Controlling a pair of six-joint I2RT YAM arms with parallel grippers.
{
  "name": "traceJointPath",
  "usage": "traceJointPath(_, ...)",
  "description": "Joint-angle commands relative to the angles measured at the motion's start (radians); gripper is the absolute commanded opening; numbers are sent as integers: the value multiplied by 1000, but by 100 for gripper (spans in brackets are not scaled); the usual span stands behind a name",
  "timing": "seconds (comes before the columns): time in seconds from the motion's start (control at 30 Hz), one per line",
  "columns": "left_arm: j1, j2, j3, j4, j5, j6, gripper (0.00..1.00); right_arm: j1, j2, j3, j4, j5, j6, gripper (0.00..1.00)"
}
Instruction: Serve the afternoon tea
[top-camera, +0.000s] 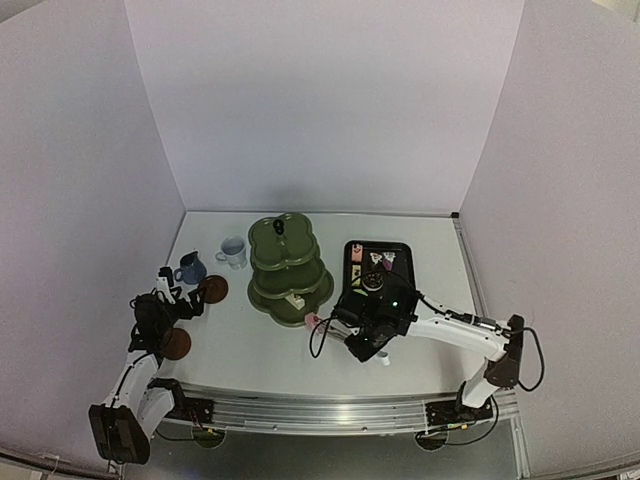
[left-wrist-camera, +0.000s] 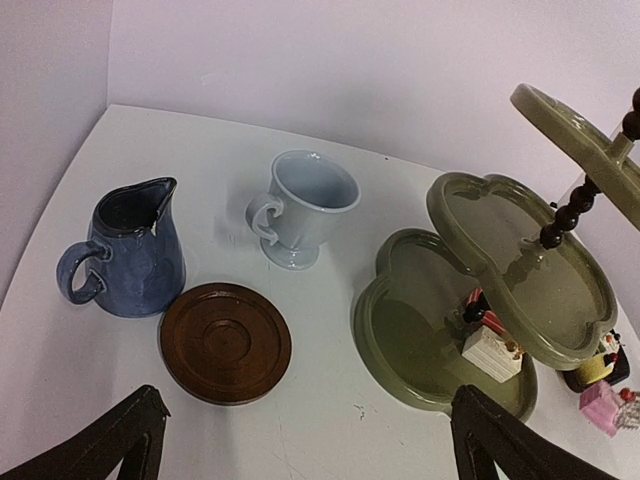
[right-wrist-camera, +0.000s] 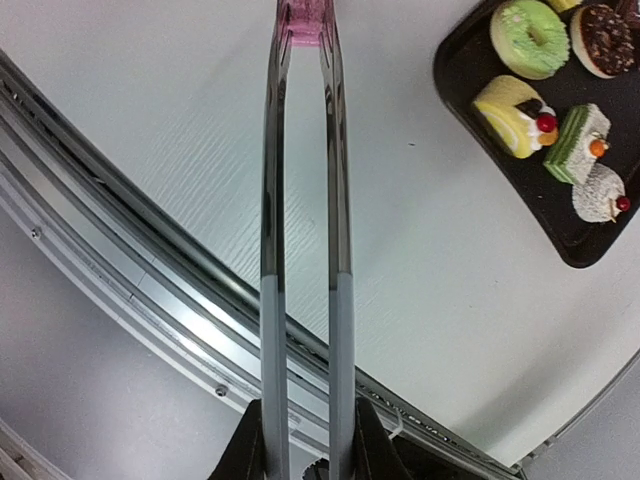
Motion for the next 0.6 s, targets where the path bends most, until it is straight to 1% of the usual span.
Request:
traceJointPath(0.0, 6, -19, 0, 33, -7, 17, 100, 24, 83, 80, 101, -49, -23, 0)
traceJointPath(0.1, 5, -21, -2, 36, -6, 17, 100, 24, 131, 114, 194, 3, -47, 0)
traceJointPath(0.2, 5, -22, -3, 37, -5, 19, 100, 24, 194, 159, 246, 35, -78, 0)
traceJointPath(0.4, 5, -23, -3, 37, -4, 22, 100, 24, 344, 283, 261, 116, -117, 0)
traceJointPath(0.57, 5, -22, -2, 34, -5, 23, 100, 21, 421, 360, 264, 189, -115, 0)
